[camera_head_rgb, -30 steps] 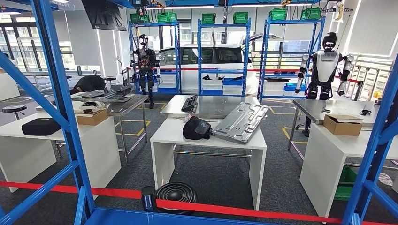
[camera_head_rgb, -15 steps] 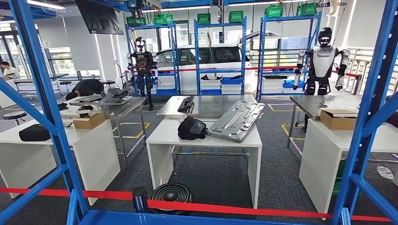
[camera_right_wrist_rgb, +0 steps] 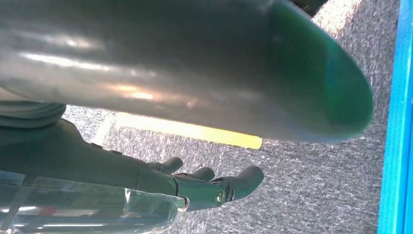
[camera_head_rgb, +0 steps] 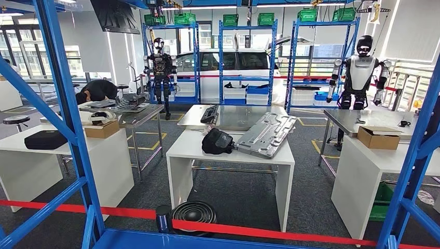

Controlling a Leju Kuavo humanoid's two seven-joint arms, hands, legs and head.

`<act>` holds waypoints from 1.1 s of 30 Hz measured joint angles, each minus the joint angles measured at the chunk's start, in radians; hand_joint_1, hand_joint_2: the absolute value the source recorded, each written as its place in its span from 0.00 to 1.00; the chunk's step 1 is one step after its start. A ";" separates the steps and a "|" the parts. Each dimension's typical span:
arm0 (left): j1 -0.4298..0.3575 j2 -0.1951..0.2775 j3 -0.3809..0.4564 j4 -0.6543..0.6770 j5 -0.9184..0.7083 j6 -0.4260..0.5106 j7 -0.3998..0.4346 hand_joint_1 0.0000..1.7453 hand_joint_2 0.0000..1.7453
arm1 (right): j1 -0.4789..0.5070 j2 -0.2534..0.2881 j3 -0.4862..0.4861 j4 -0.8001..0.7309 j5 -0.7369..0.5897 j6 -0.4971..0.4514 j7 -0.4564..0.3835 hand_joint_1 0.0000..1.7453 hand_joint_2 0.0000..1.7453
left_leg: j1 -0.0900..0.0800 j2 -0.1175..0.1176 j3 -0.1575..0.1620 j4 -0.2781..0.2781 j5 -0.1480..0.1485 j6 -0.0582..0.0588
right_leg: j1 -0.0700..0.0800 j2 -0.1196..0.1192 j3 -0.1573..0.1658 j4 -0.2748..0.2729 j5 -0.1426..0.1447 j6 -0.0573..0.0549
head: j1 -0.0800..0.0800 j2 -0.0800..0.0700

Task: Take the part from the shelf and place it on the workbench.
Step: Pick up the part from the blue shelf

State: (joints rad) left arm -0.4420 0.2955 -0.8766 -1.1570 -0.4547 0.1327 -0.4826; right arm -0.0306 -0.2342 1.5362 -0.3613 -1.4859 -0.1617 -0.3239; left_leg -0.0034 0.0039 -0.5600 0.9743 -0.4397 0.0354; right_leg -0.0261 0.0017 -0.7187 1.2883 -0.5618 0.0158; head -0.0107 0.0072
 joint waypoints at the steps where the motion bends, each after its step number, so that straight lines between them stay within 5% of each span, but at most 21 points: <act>1: 0.001 0.000 -0.001 0.000 -0.008 0.005 0.000 0.00 1.00 | 0.000 -0.001 0.000 0.000 0.000 0.000 0.000 0.00 0.00 | 0.001 0.000 0.000 0.003 -0.001 -0.002 | -0.002 0.000 0.017 -0.035 0.018 0.009 | 0.001 0.000; 3: 0.001 0.004 -0.005 -0.001 -0.046 0.029 0.002 0.00 1.00 | 0.000 -0.002 0.000 0.000 -0.001 0.000 0.000 0.00 0.00 | 0.001 -0.002 -0.003 0.014 -0.008 -0.011 | -0.006 -0.001 0.085 -0.169 0.068 0.024 | 0.002 0.000; 5: 0.001 0.018 -0.012 -0.004 -0.100 0.064 0.008 0.00 1.00 | 0.001 -0.005 -0.001 -0.001 -0.002 -0.003 -0.002 0.00 0.00 | -0.002 -0.003 -0.010 0.029 -0.016 -0.023 | -0.007 0.001 0.126 -0.252 0.092 0.017 | 0.002 0.000; 10: 0.022 0.083 -0.026 -0.032 -0.176 0.113 0.038 0.00 1.00 | 0.014 -0.023 -0.007 -0.034 -0.005 -0.045 -0.010 0.00 0.00 | 0.004 -0.004 -0.034 0.071 -0.045 -0.042 | -0.007 0.005 0.129 -0.260 0.097 -0.016 | -0.002 0.000; 13: 0.061 0.130 -0.020 -0.054 -0.199 0.130 0.055 0.00 1.00 | 0.021 -0.047 -0.009 -0.081 -0.008 -0.086 -0.016 0.00 0.00 | 0.009 -0.004 -0.118 0.252 -0.134 -0.056 | -0.007 0.006 0.129 -0.260 0.097 -0.023 | -0.005 0.000; 15: 0.111 0.165 -0.004 -0.082 -0.224 0.151 0.068 0.00 1.00 | 0.026 -0.064 -0.008 -0.115 -0.009 -0.110 -0.019 0.00 0.00 | 0.012 -0.004 -0.154 0.324 -0.150 -0.057 | -0.005 0.009 0.129 -0.260 0.096 -0.024 | -0.007 0.000; 16: 0.140 0.186 0.008 -0.102 -0.244 0.163 0.074 0.00 1.00 | 0.028 -0.073 -0.008 -0.134 -0.010 -0.121 -0.021 0.00 0.00 | 0.012 -0.004 -0.145 0.303 -0.131 -0.054 | -0.004 0.012 0.130 -0.260 0.096 -0.024 | -0.008 0.000; 19: 0.203 0.242 0.051 -0.166 -0.310 0.189 0.080 0.00 1.00 | 0.033 -0.097 -0.006 -0.187 -0.011 -0.144 -0.026 0.00 0.00 | 0.006 -0.003 -0.049 0.108 -0.043 -0.033 | 0.001 0.015 0.132 -0.261 0.096 -0.024 | -0.010 0.000; 21: 0.222 0.263 0.072 -0.195 -0.345 0.195 0.087 0.00 1.00 | 0.034 -0.110 -0.006 -0.215 -0.011 -0.156 -0.029 0.00 0.00 | -0.003 -0.001 -0.019 0.043 -0.029 -0.022 | 0.003 0.012 0.130 -0.262 0.096 -0.021 | -0.009 0.000; 25: 0.252 0.282 0.104 -0.229 -0.392 0.209 0.113 0.00 1.00 | 0.036 -0.137 -0.006 -0.272 -0.011 -0.186 -0.034 0.00 0.00 | -0.002 0.002 -0.005 0.016 -0.014 -0.009 | 0.006 0.005 0.118 -0.240 0.082 -0.009 | -0.007 0.000; 28: 0.273 0.282 0.131 -0.236 -0.424 0.227 0.140 0.00 1.00 | 0.041 -0.156 -0.007 -0.307 -0.011 -0.206 -0.035 0.00 0.00 | -0.001 0.004 -0.002 0.005 -0.005 0.000 | 0.007 0.003 0.044 -0.077 0.004 -0.020 | -0.003 0.000; 30: 0.299 0.282 0.149 -0.240 -0.451 0.235 0.152 0.00 1.00 | 0.045 -0.167 -0.007 -0.324 -0.011 -0.213 -0.034 0.00 0.00 | -0.003 0.005 -0.003 0.005 -0.005 0.000 | 0.006 0.003 0.007 0.009 -0.024 -0.016 | -0.002 0.000; 31: 0.312 0.282 0.158 -0.243 -0.467 0.238 0.157 0.00 1.00 | 0.047 -0.170 -0.007 -0.332 -0.011 -0.215 -0.033 0.00 0.00 | -0.003 0.005 -0.003 0.006 -0.005 0.000 | 0.005 0.003 0.013 0.000 -0.017 -0.008 | -0.001 0.000; 33: 0.332 0.282 0.174 -0.253 -0.503 0.244 0.167 0.00 1.00 | 0.049 -0.178 -0.007 -0.344 -0.011 -0.217 -0.032 0.00 0.00 | -0.003 0.003 -0.004 0.012 -0.007 -0.004 | 0.001 0.001 0.078 -0.121 0.030 0.010 | 0.000 0.000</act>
State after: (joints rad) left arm -0.1096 0.5776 -0.7026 -1.4095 -0.9580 0.3764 -0.3159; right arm 0.0182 -0.4118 1.5294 -0.7048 -1.4973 -0.3787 -0.3555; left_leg -0.0063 0.0073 -0.5638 0.9864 -0.4471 0.0312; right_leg -0.0255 0.0028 -0.6412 1.1672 -0.5318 0.0254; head -0.0104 0.0072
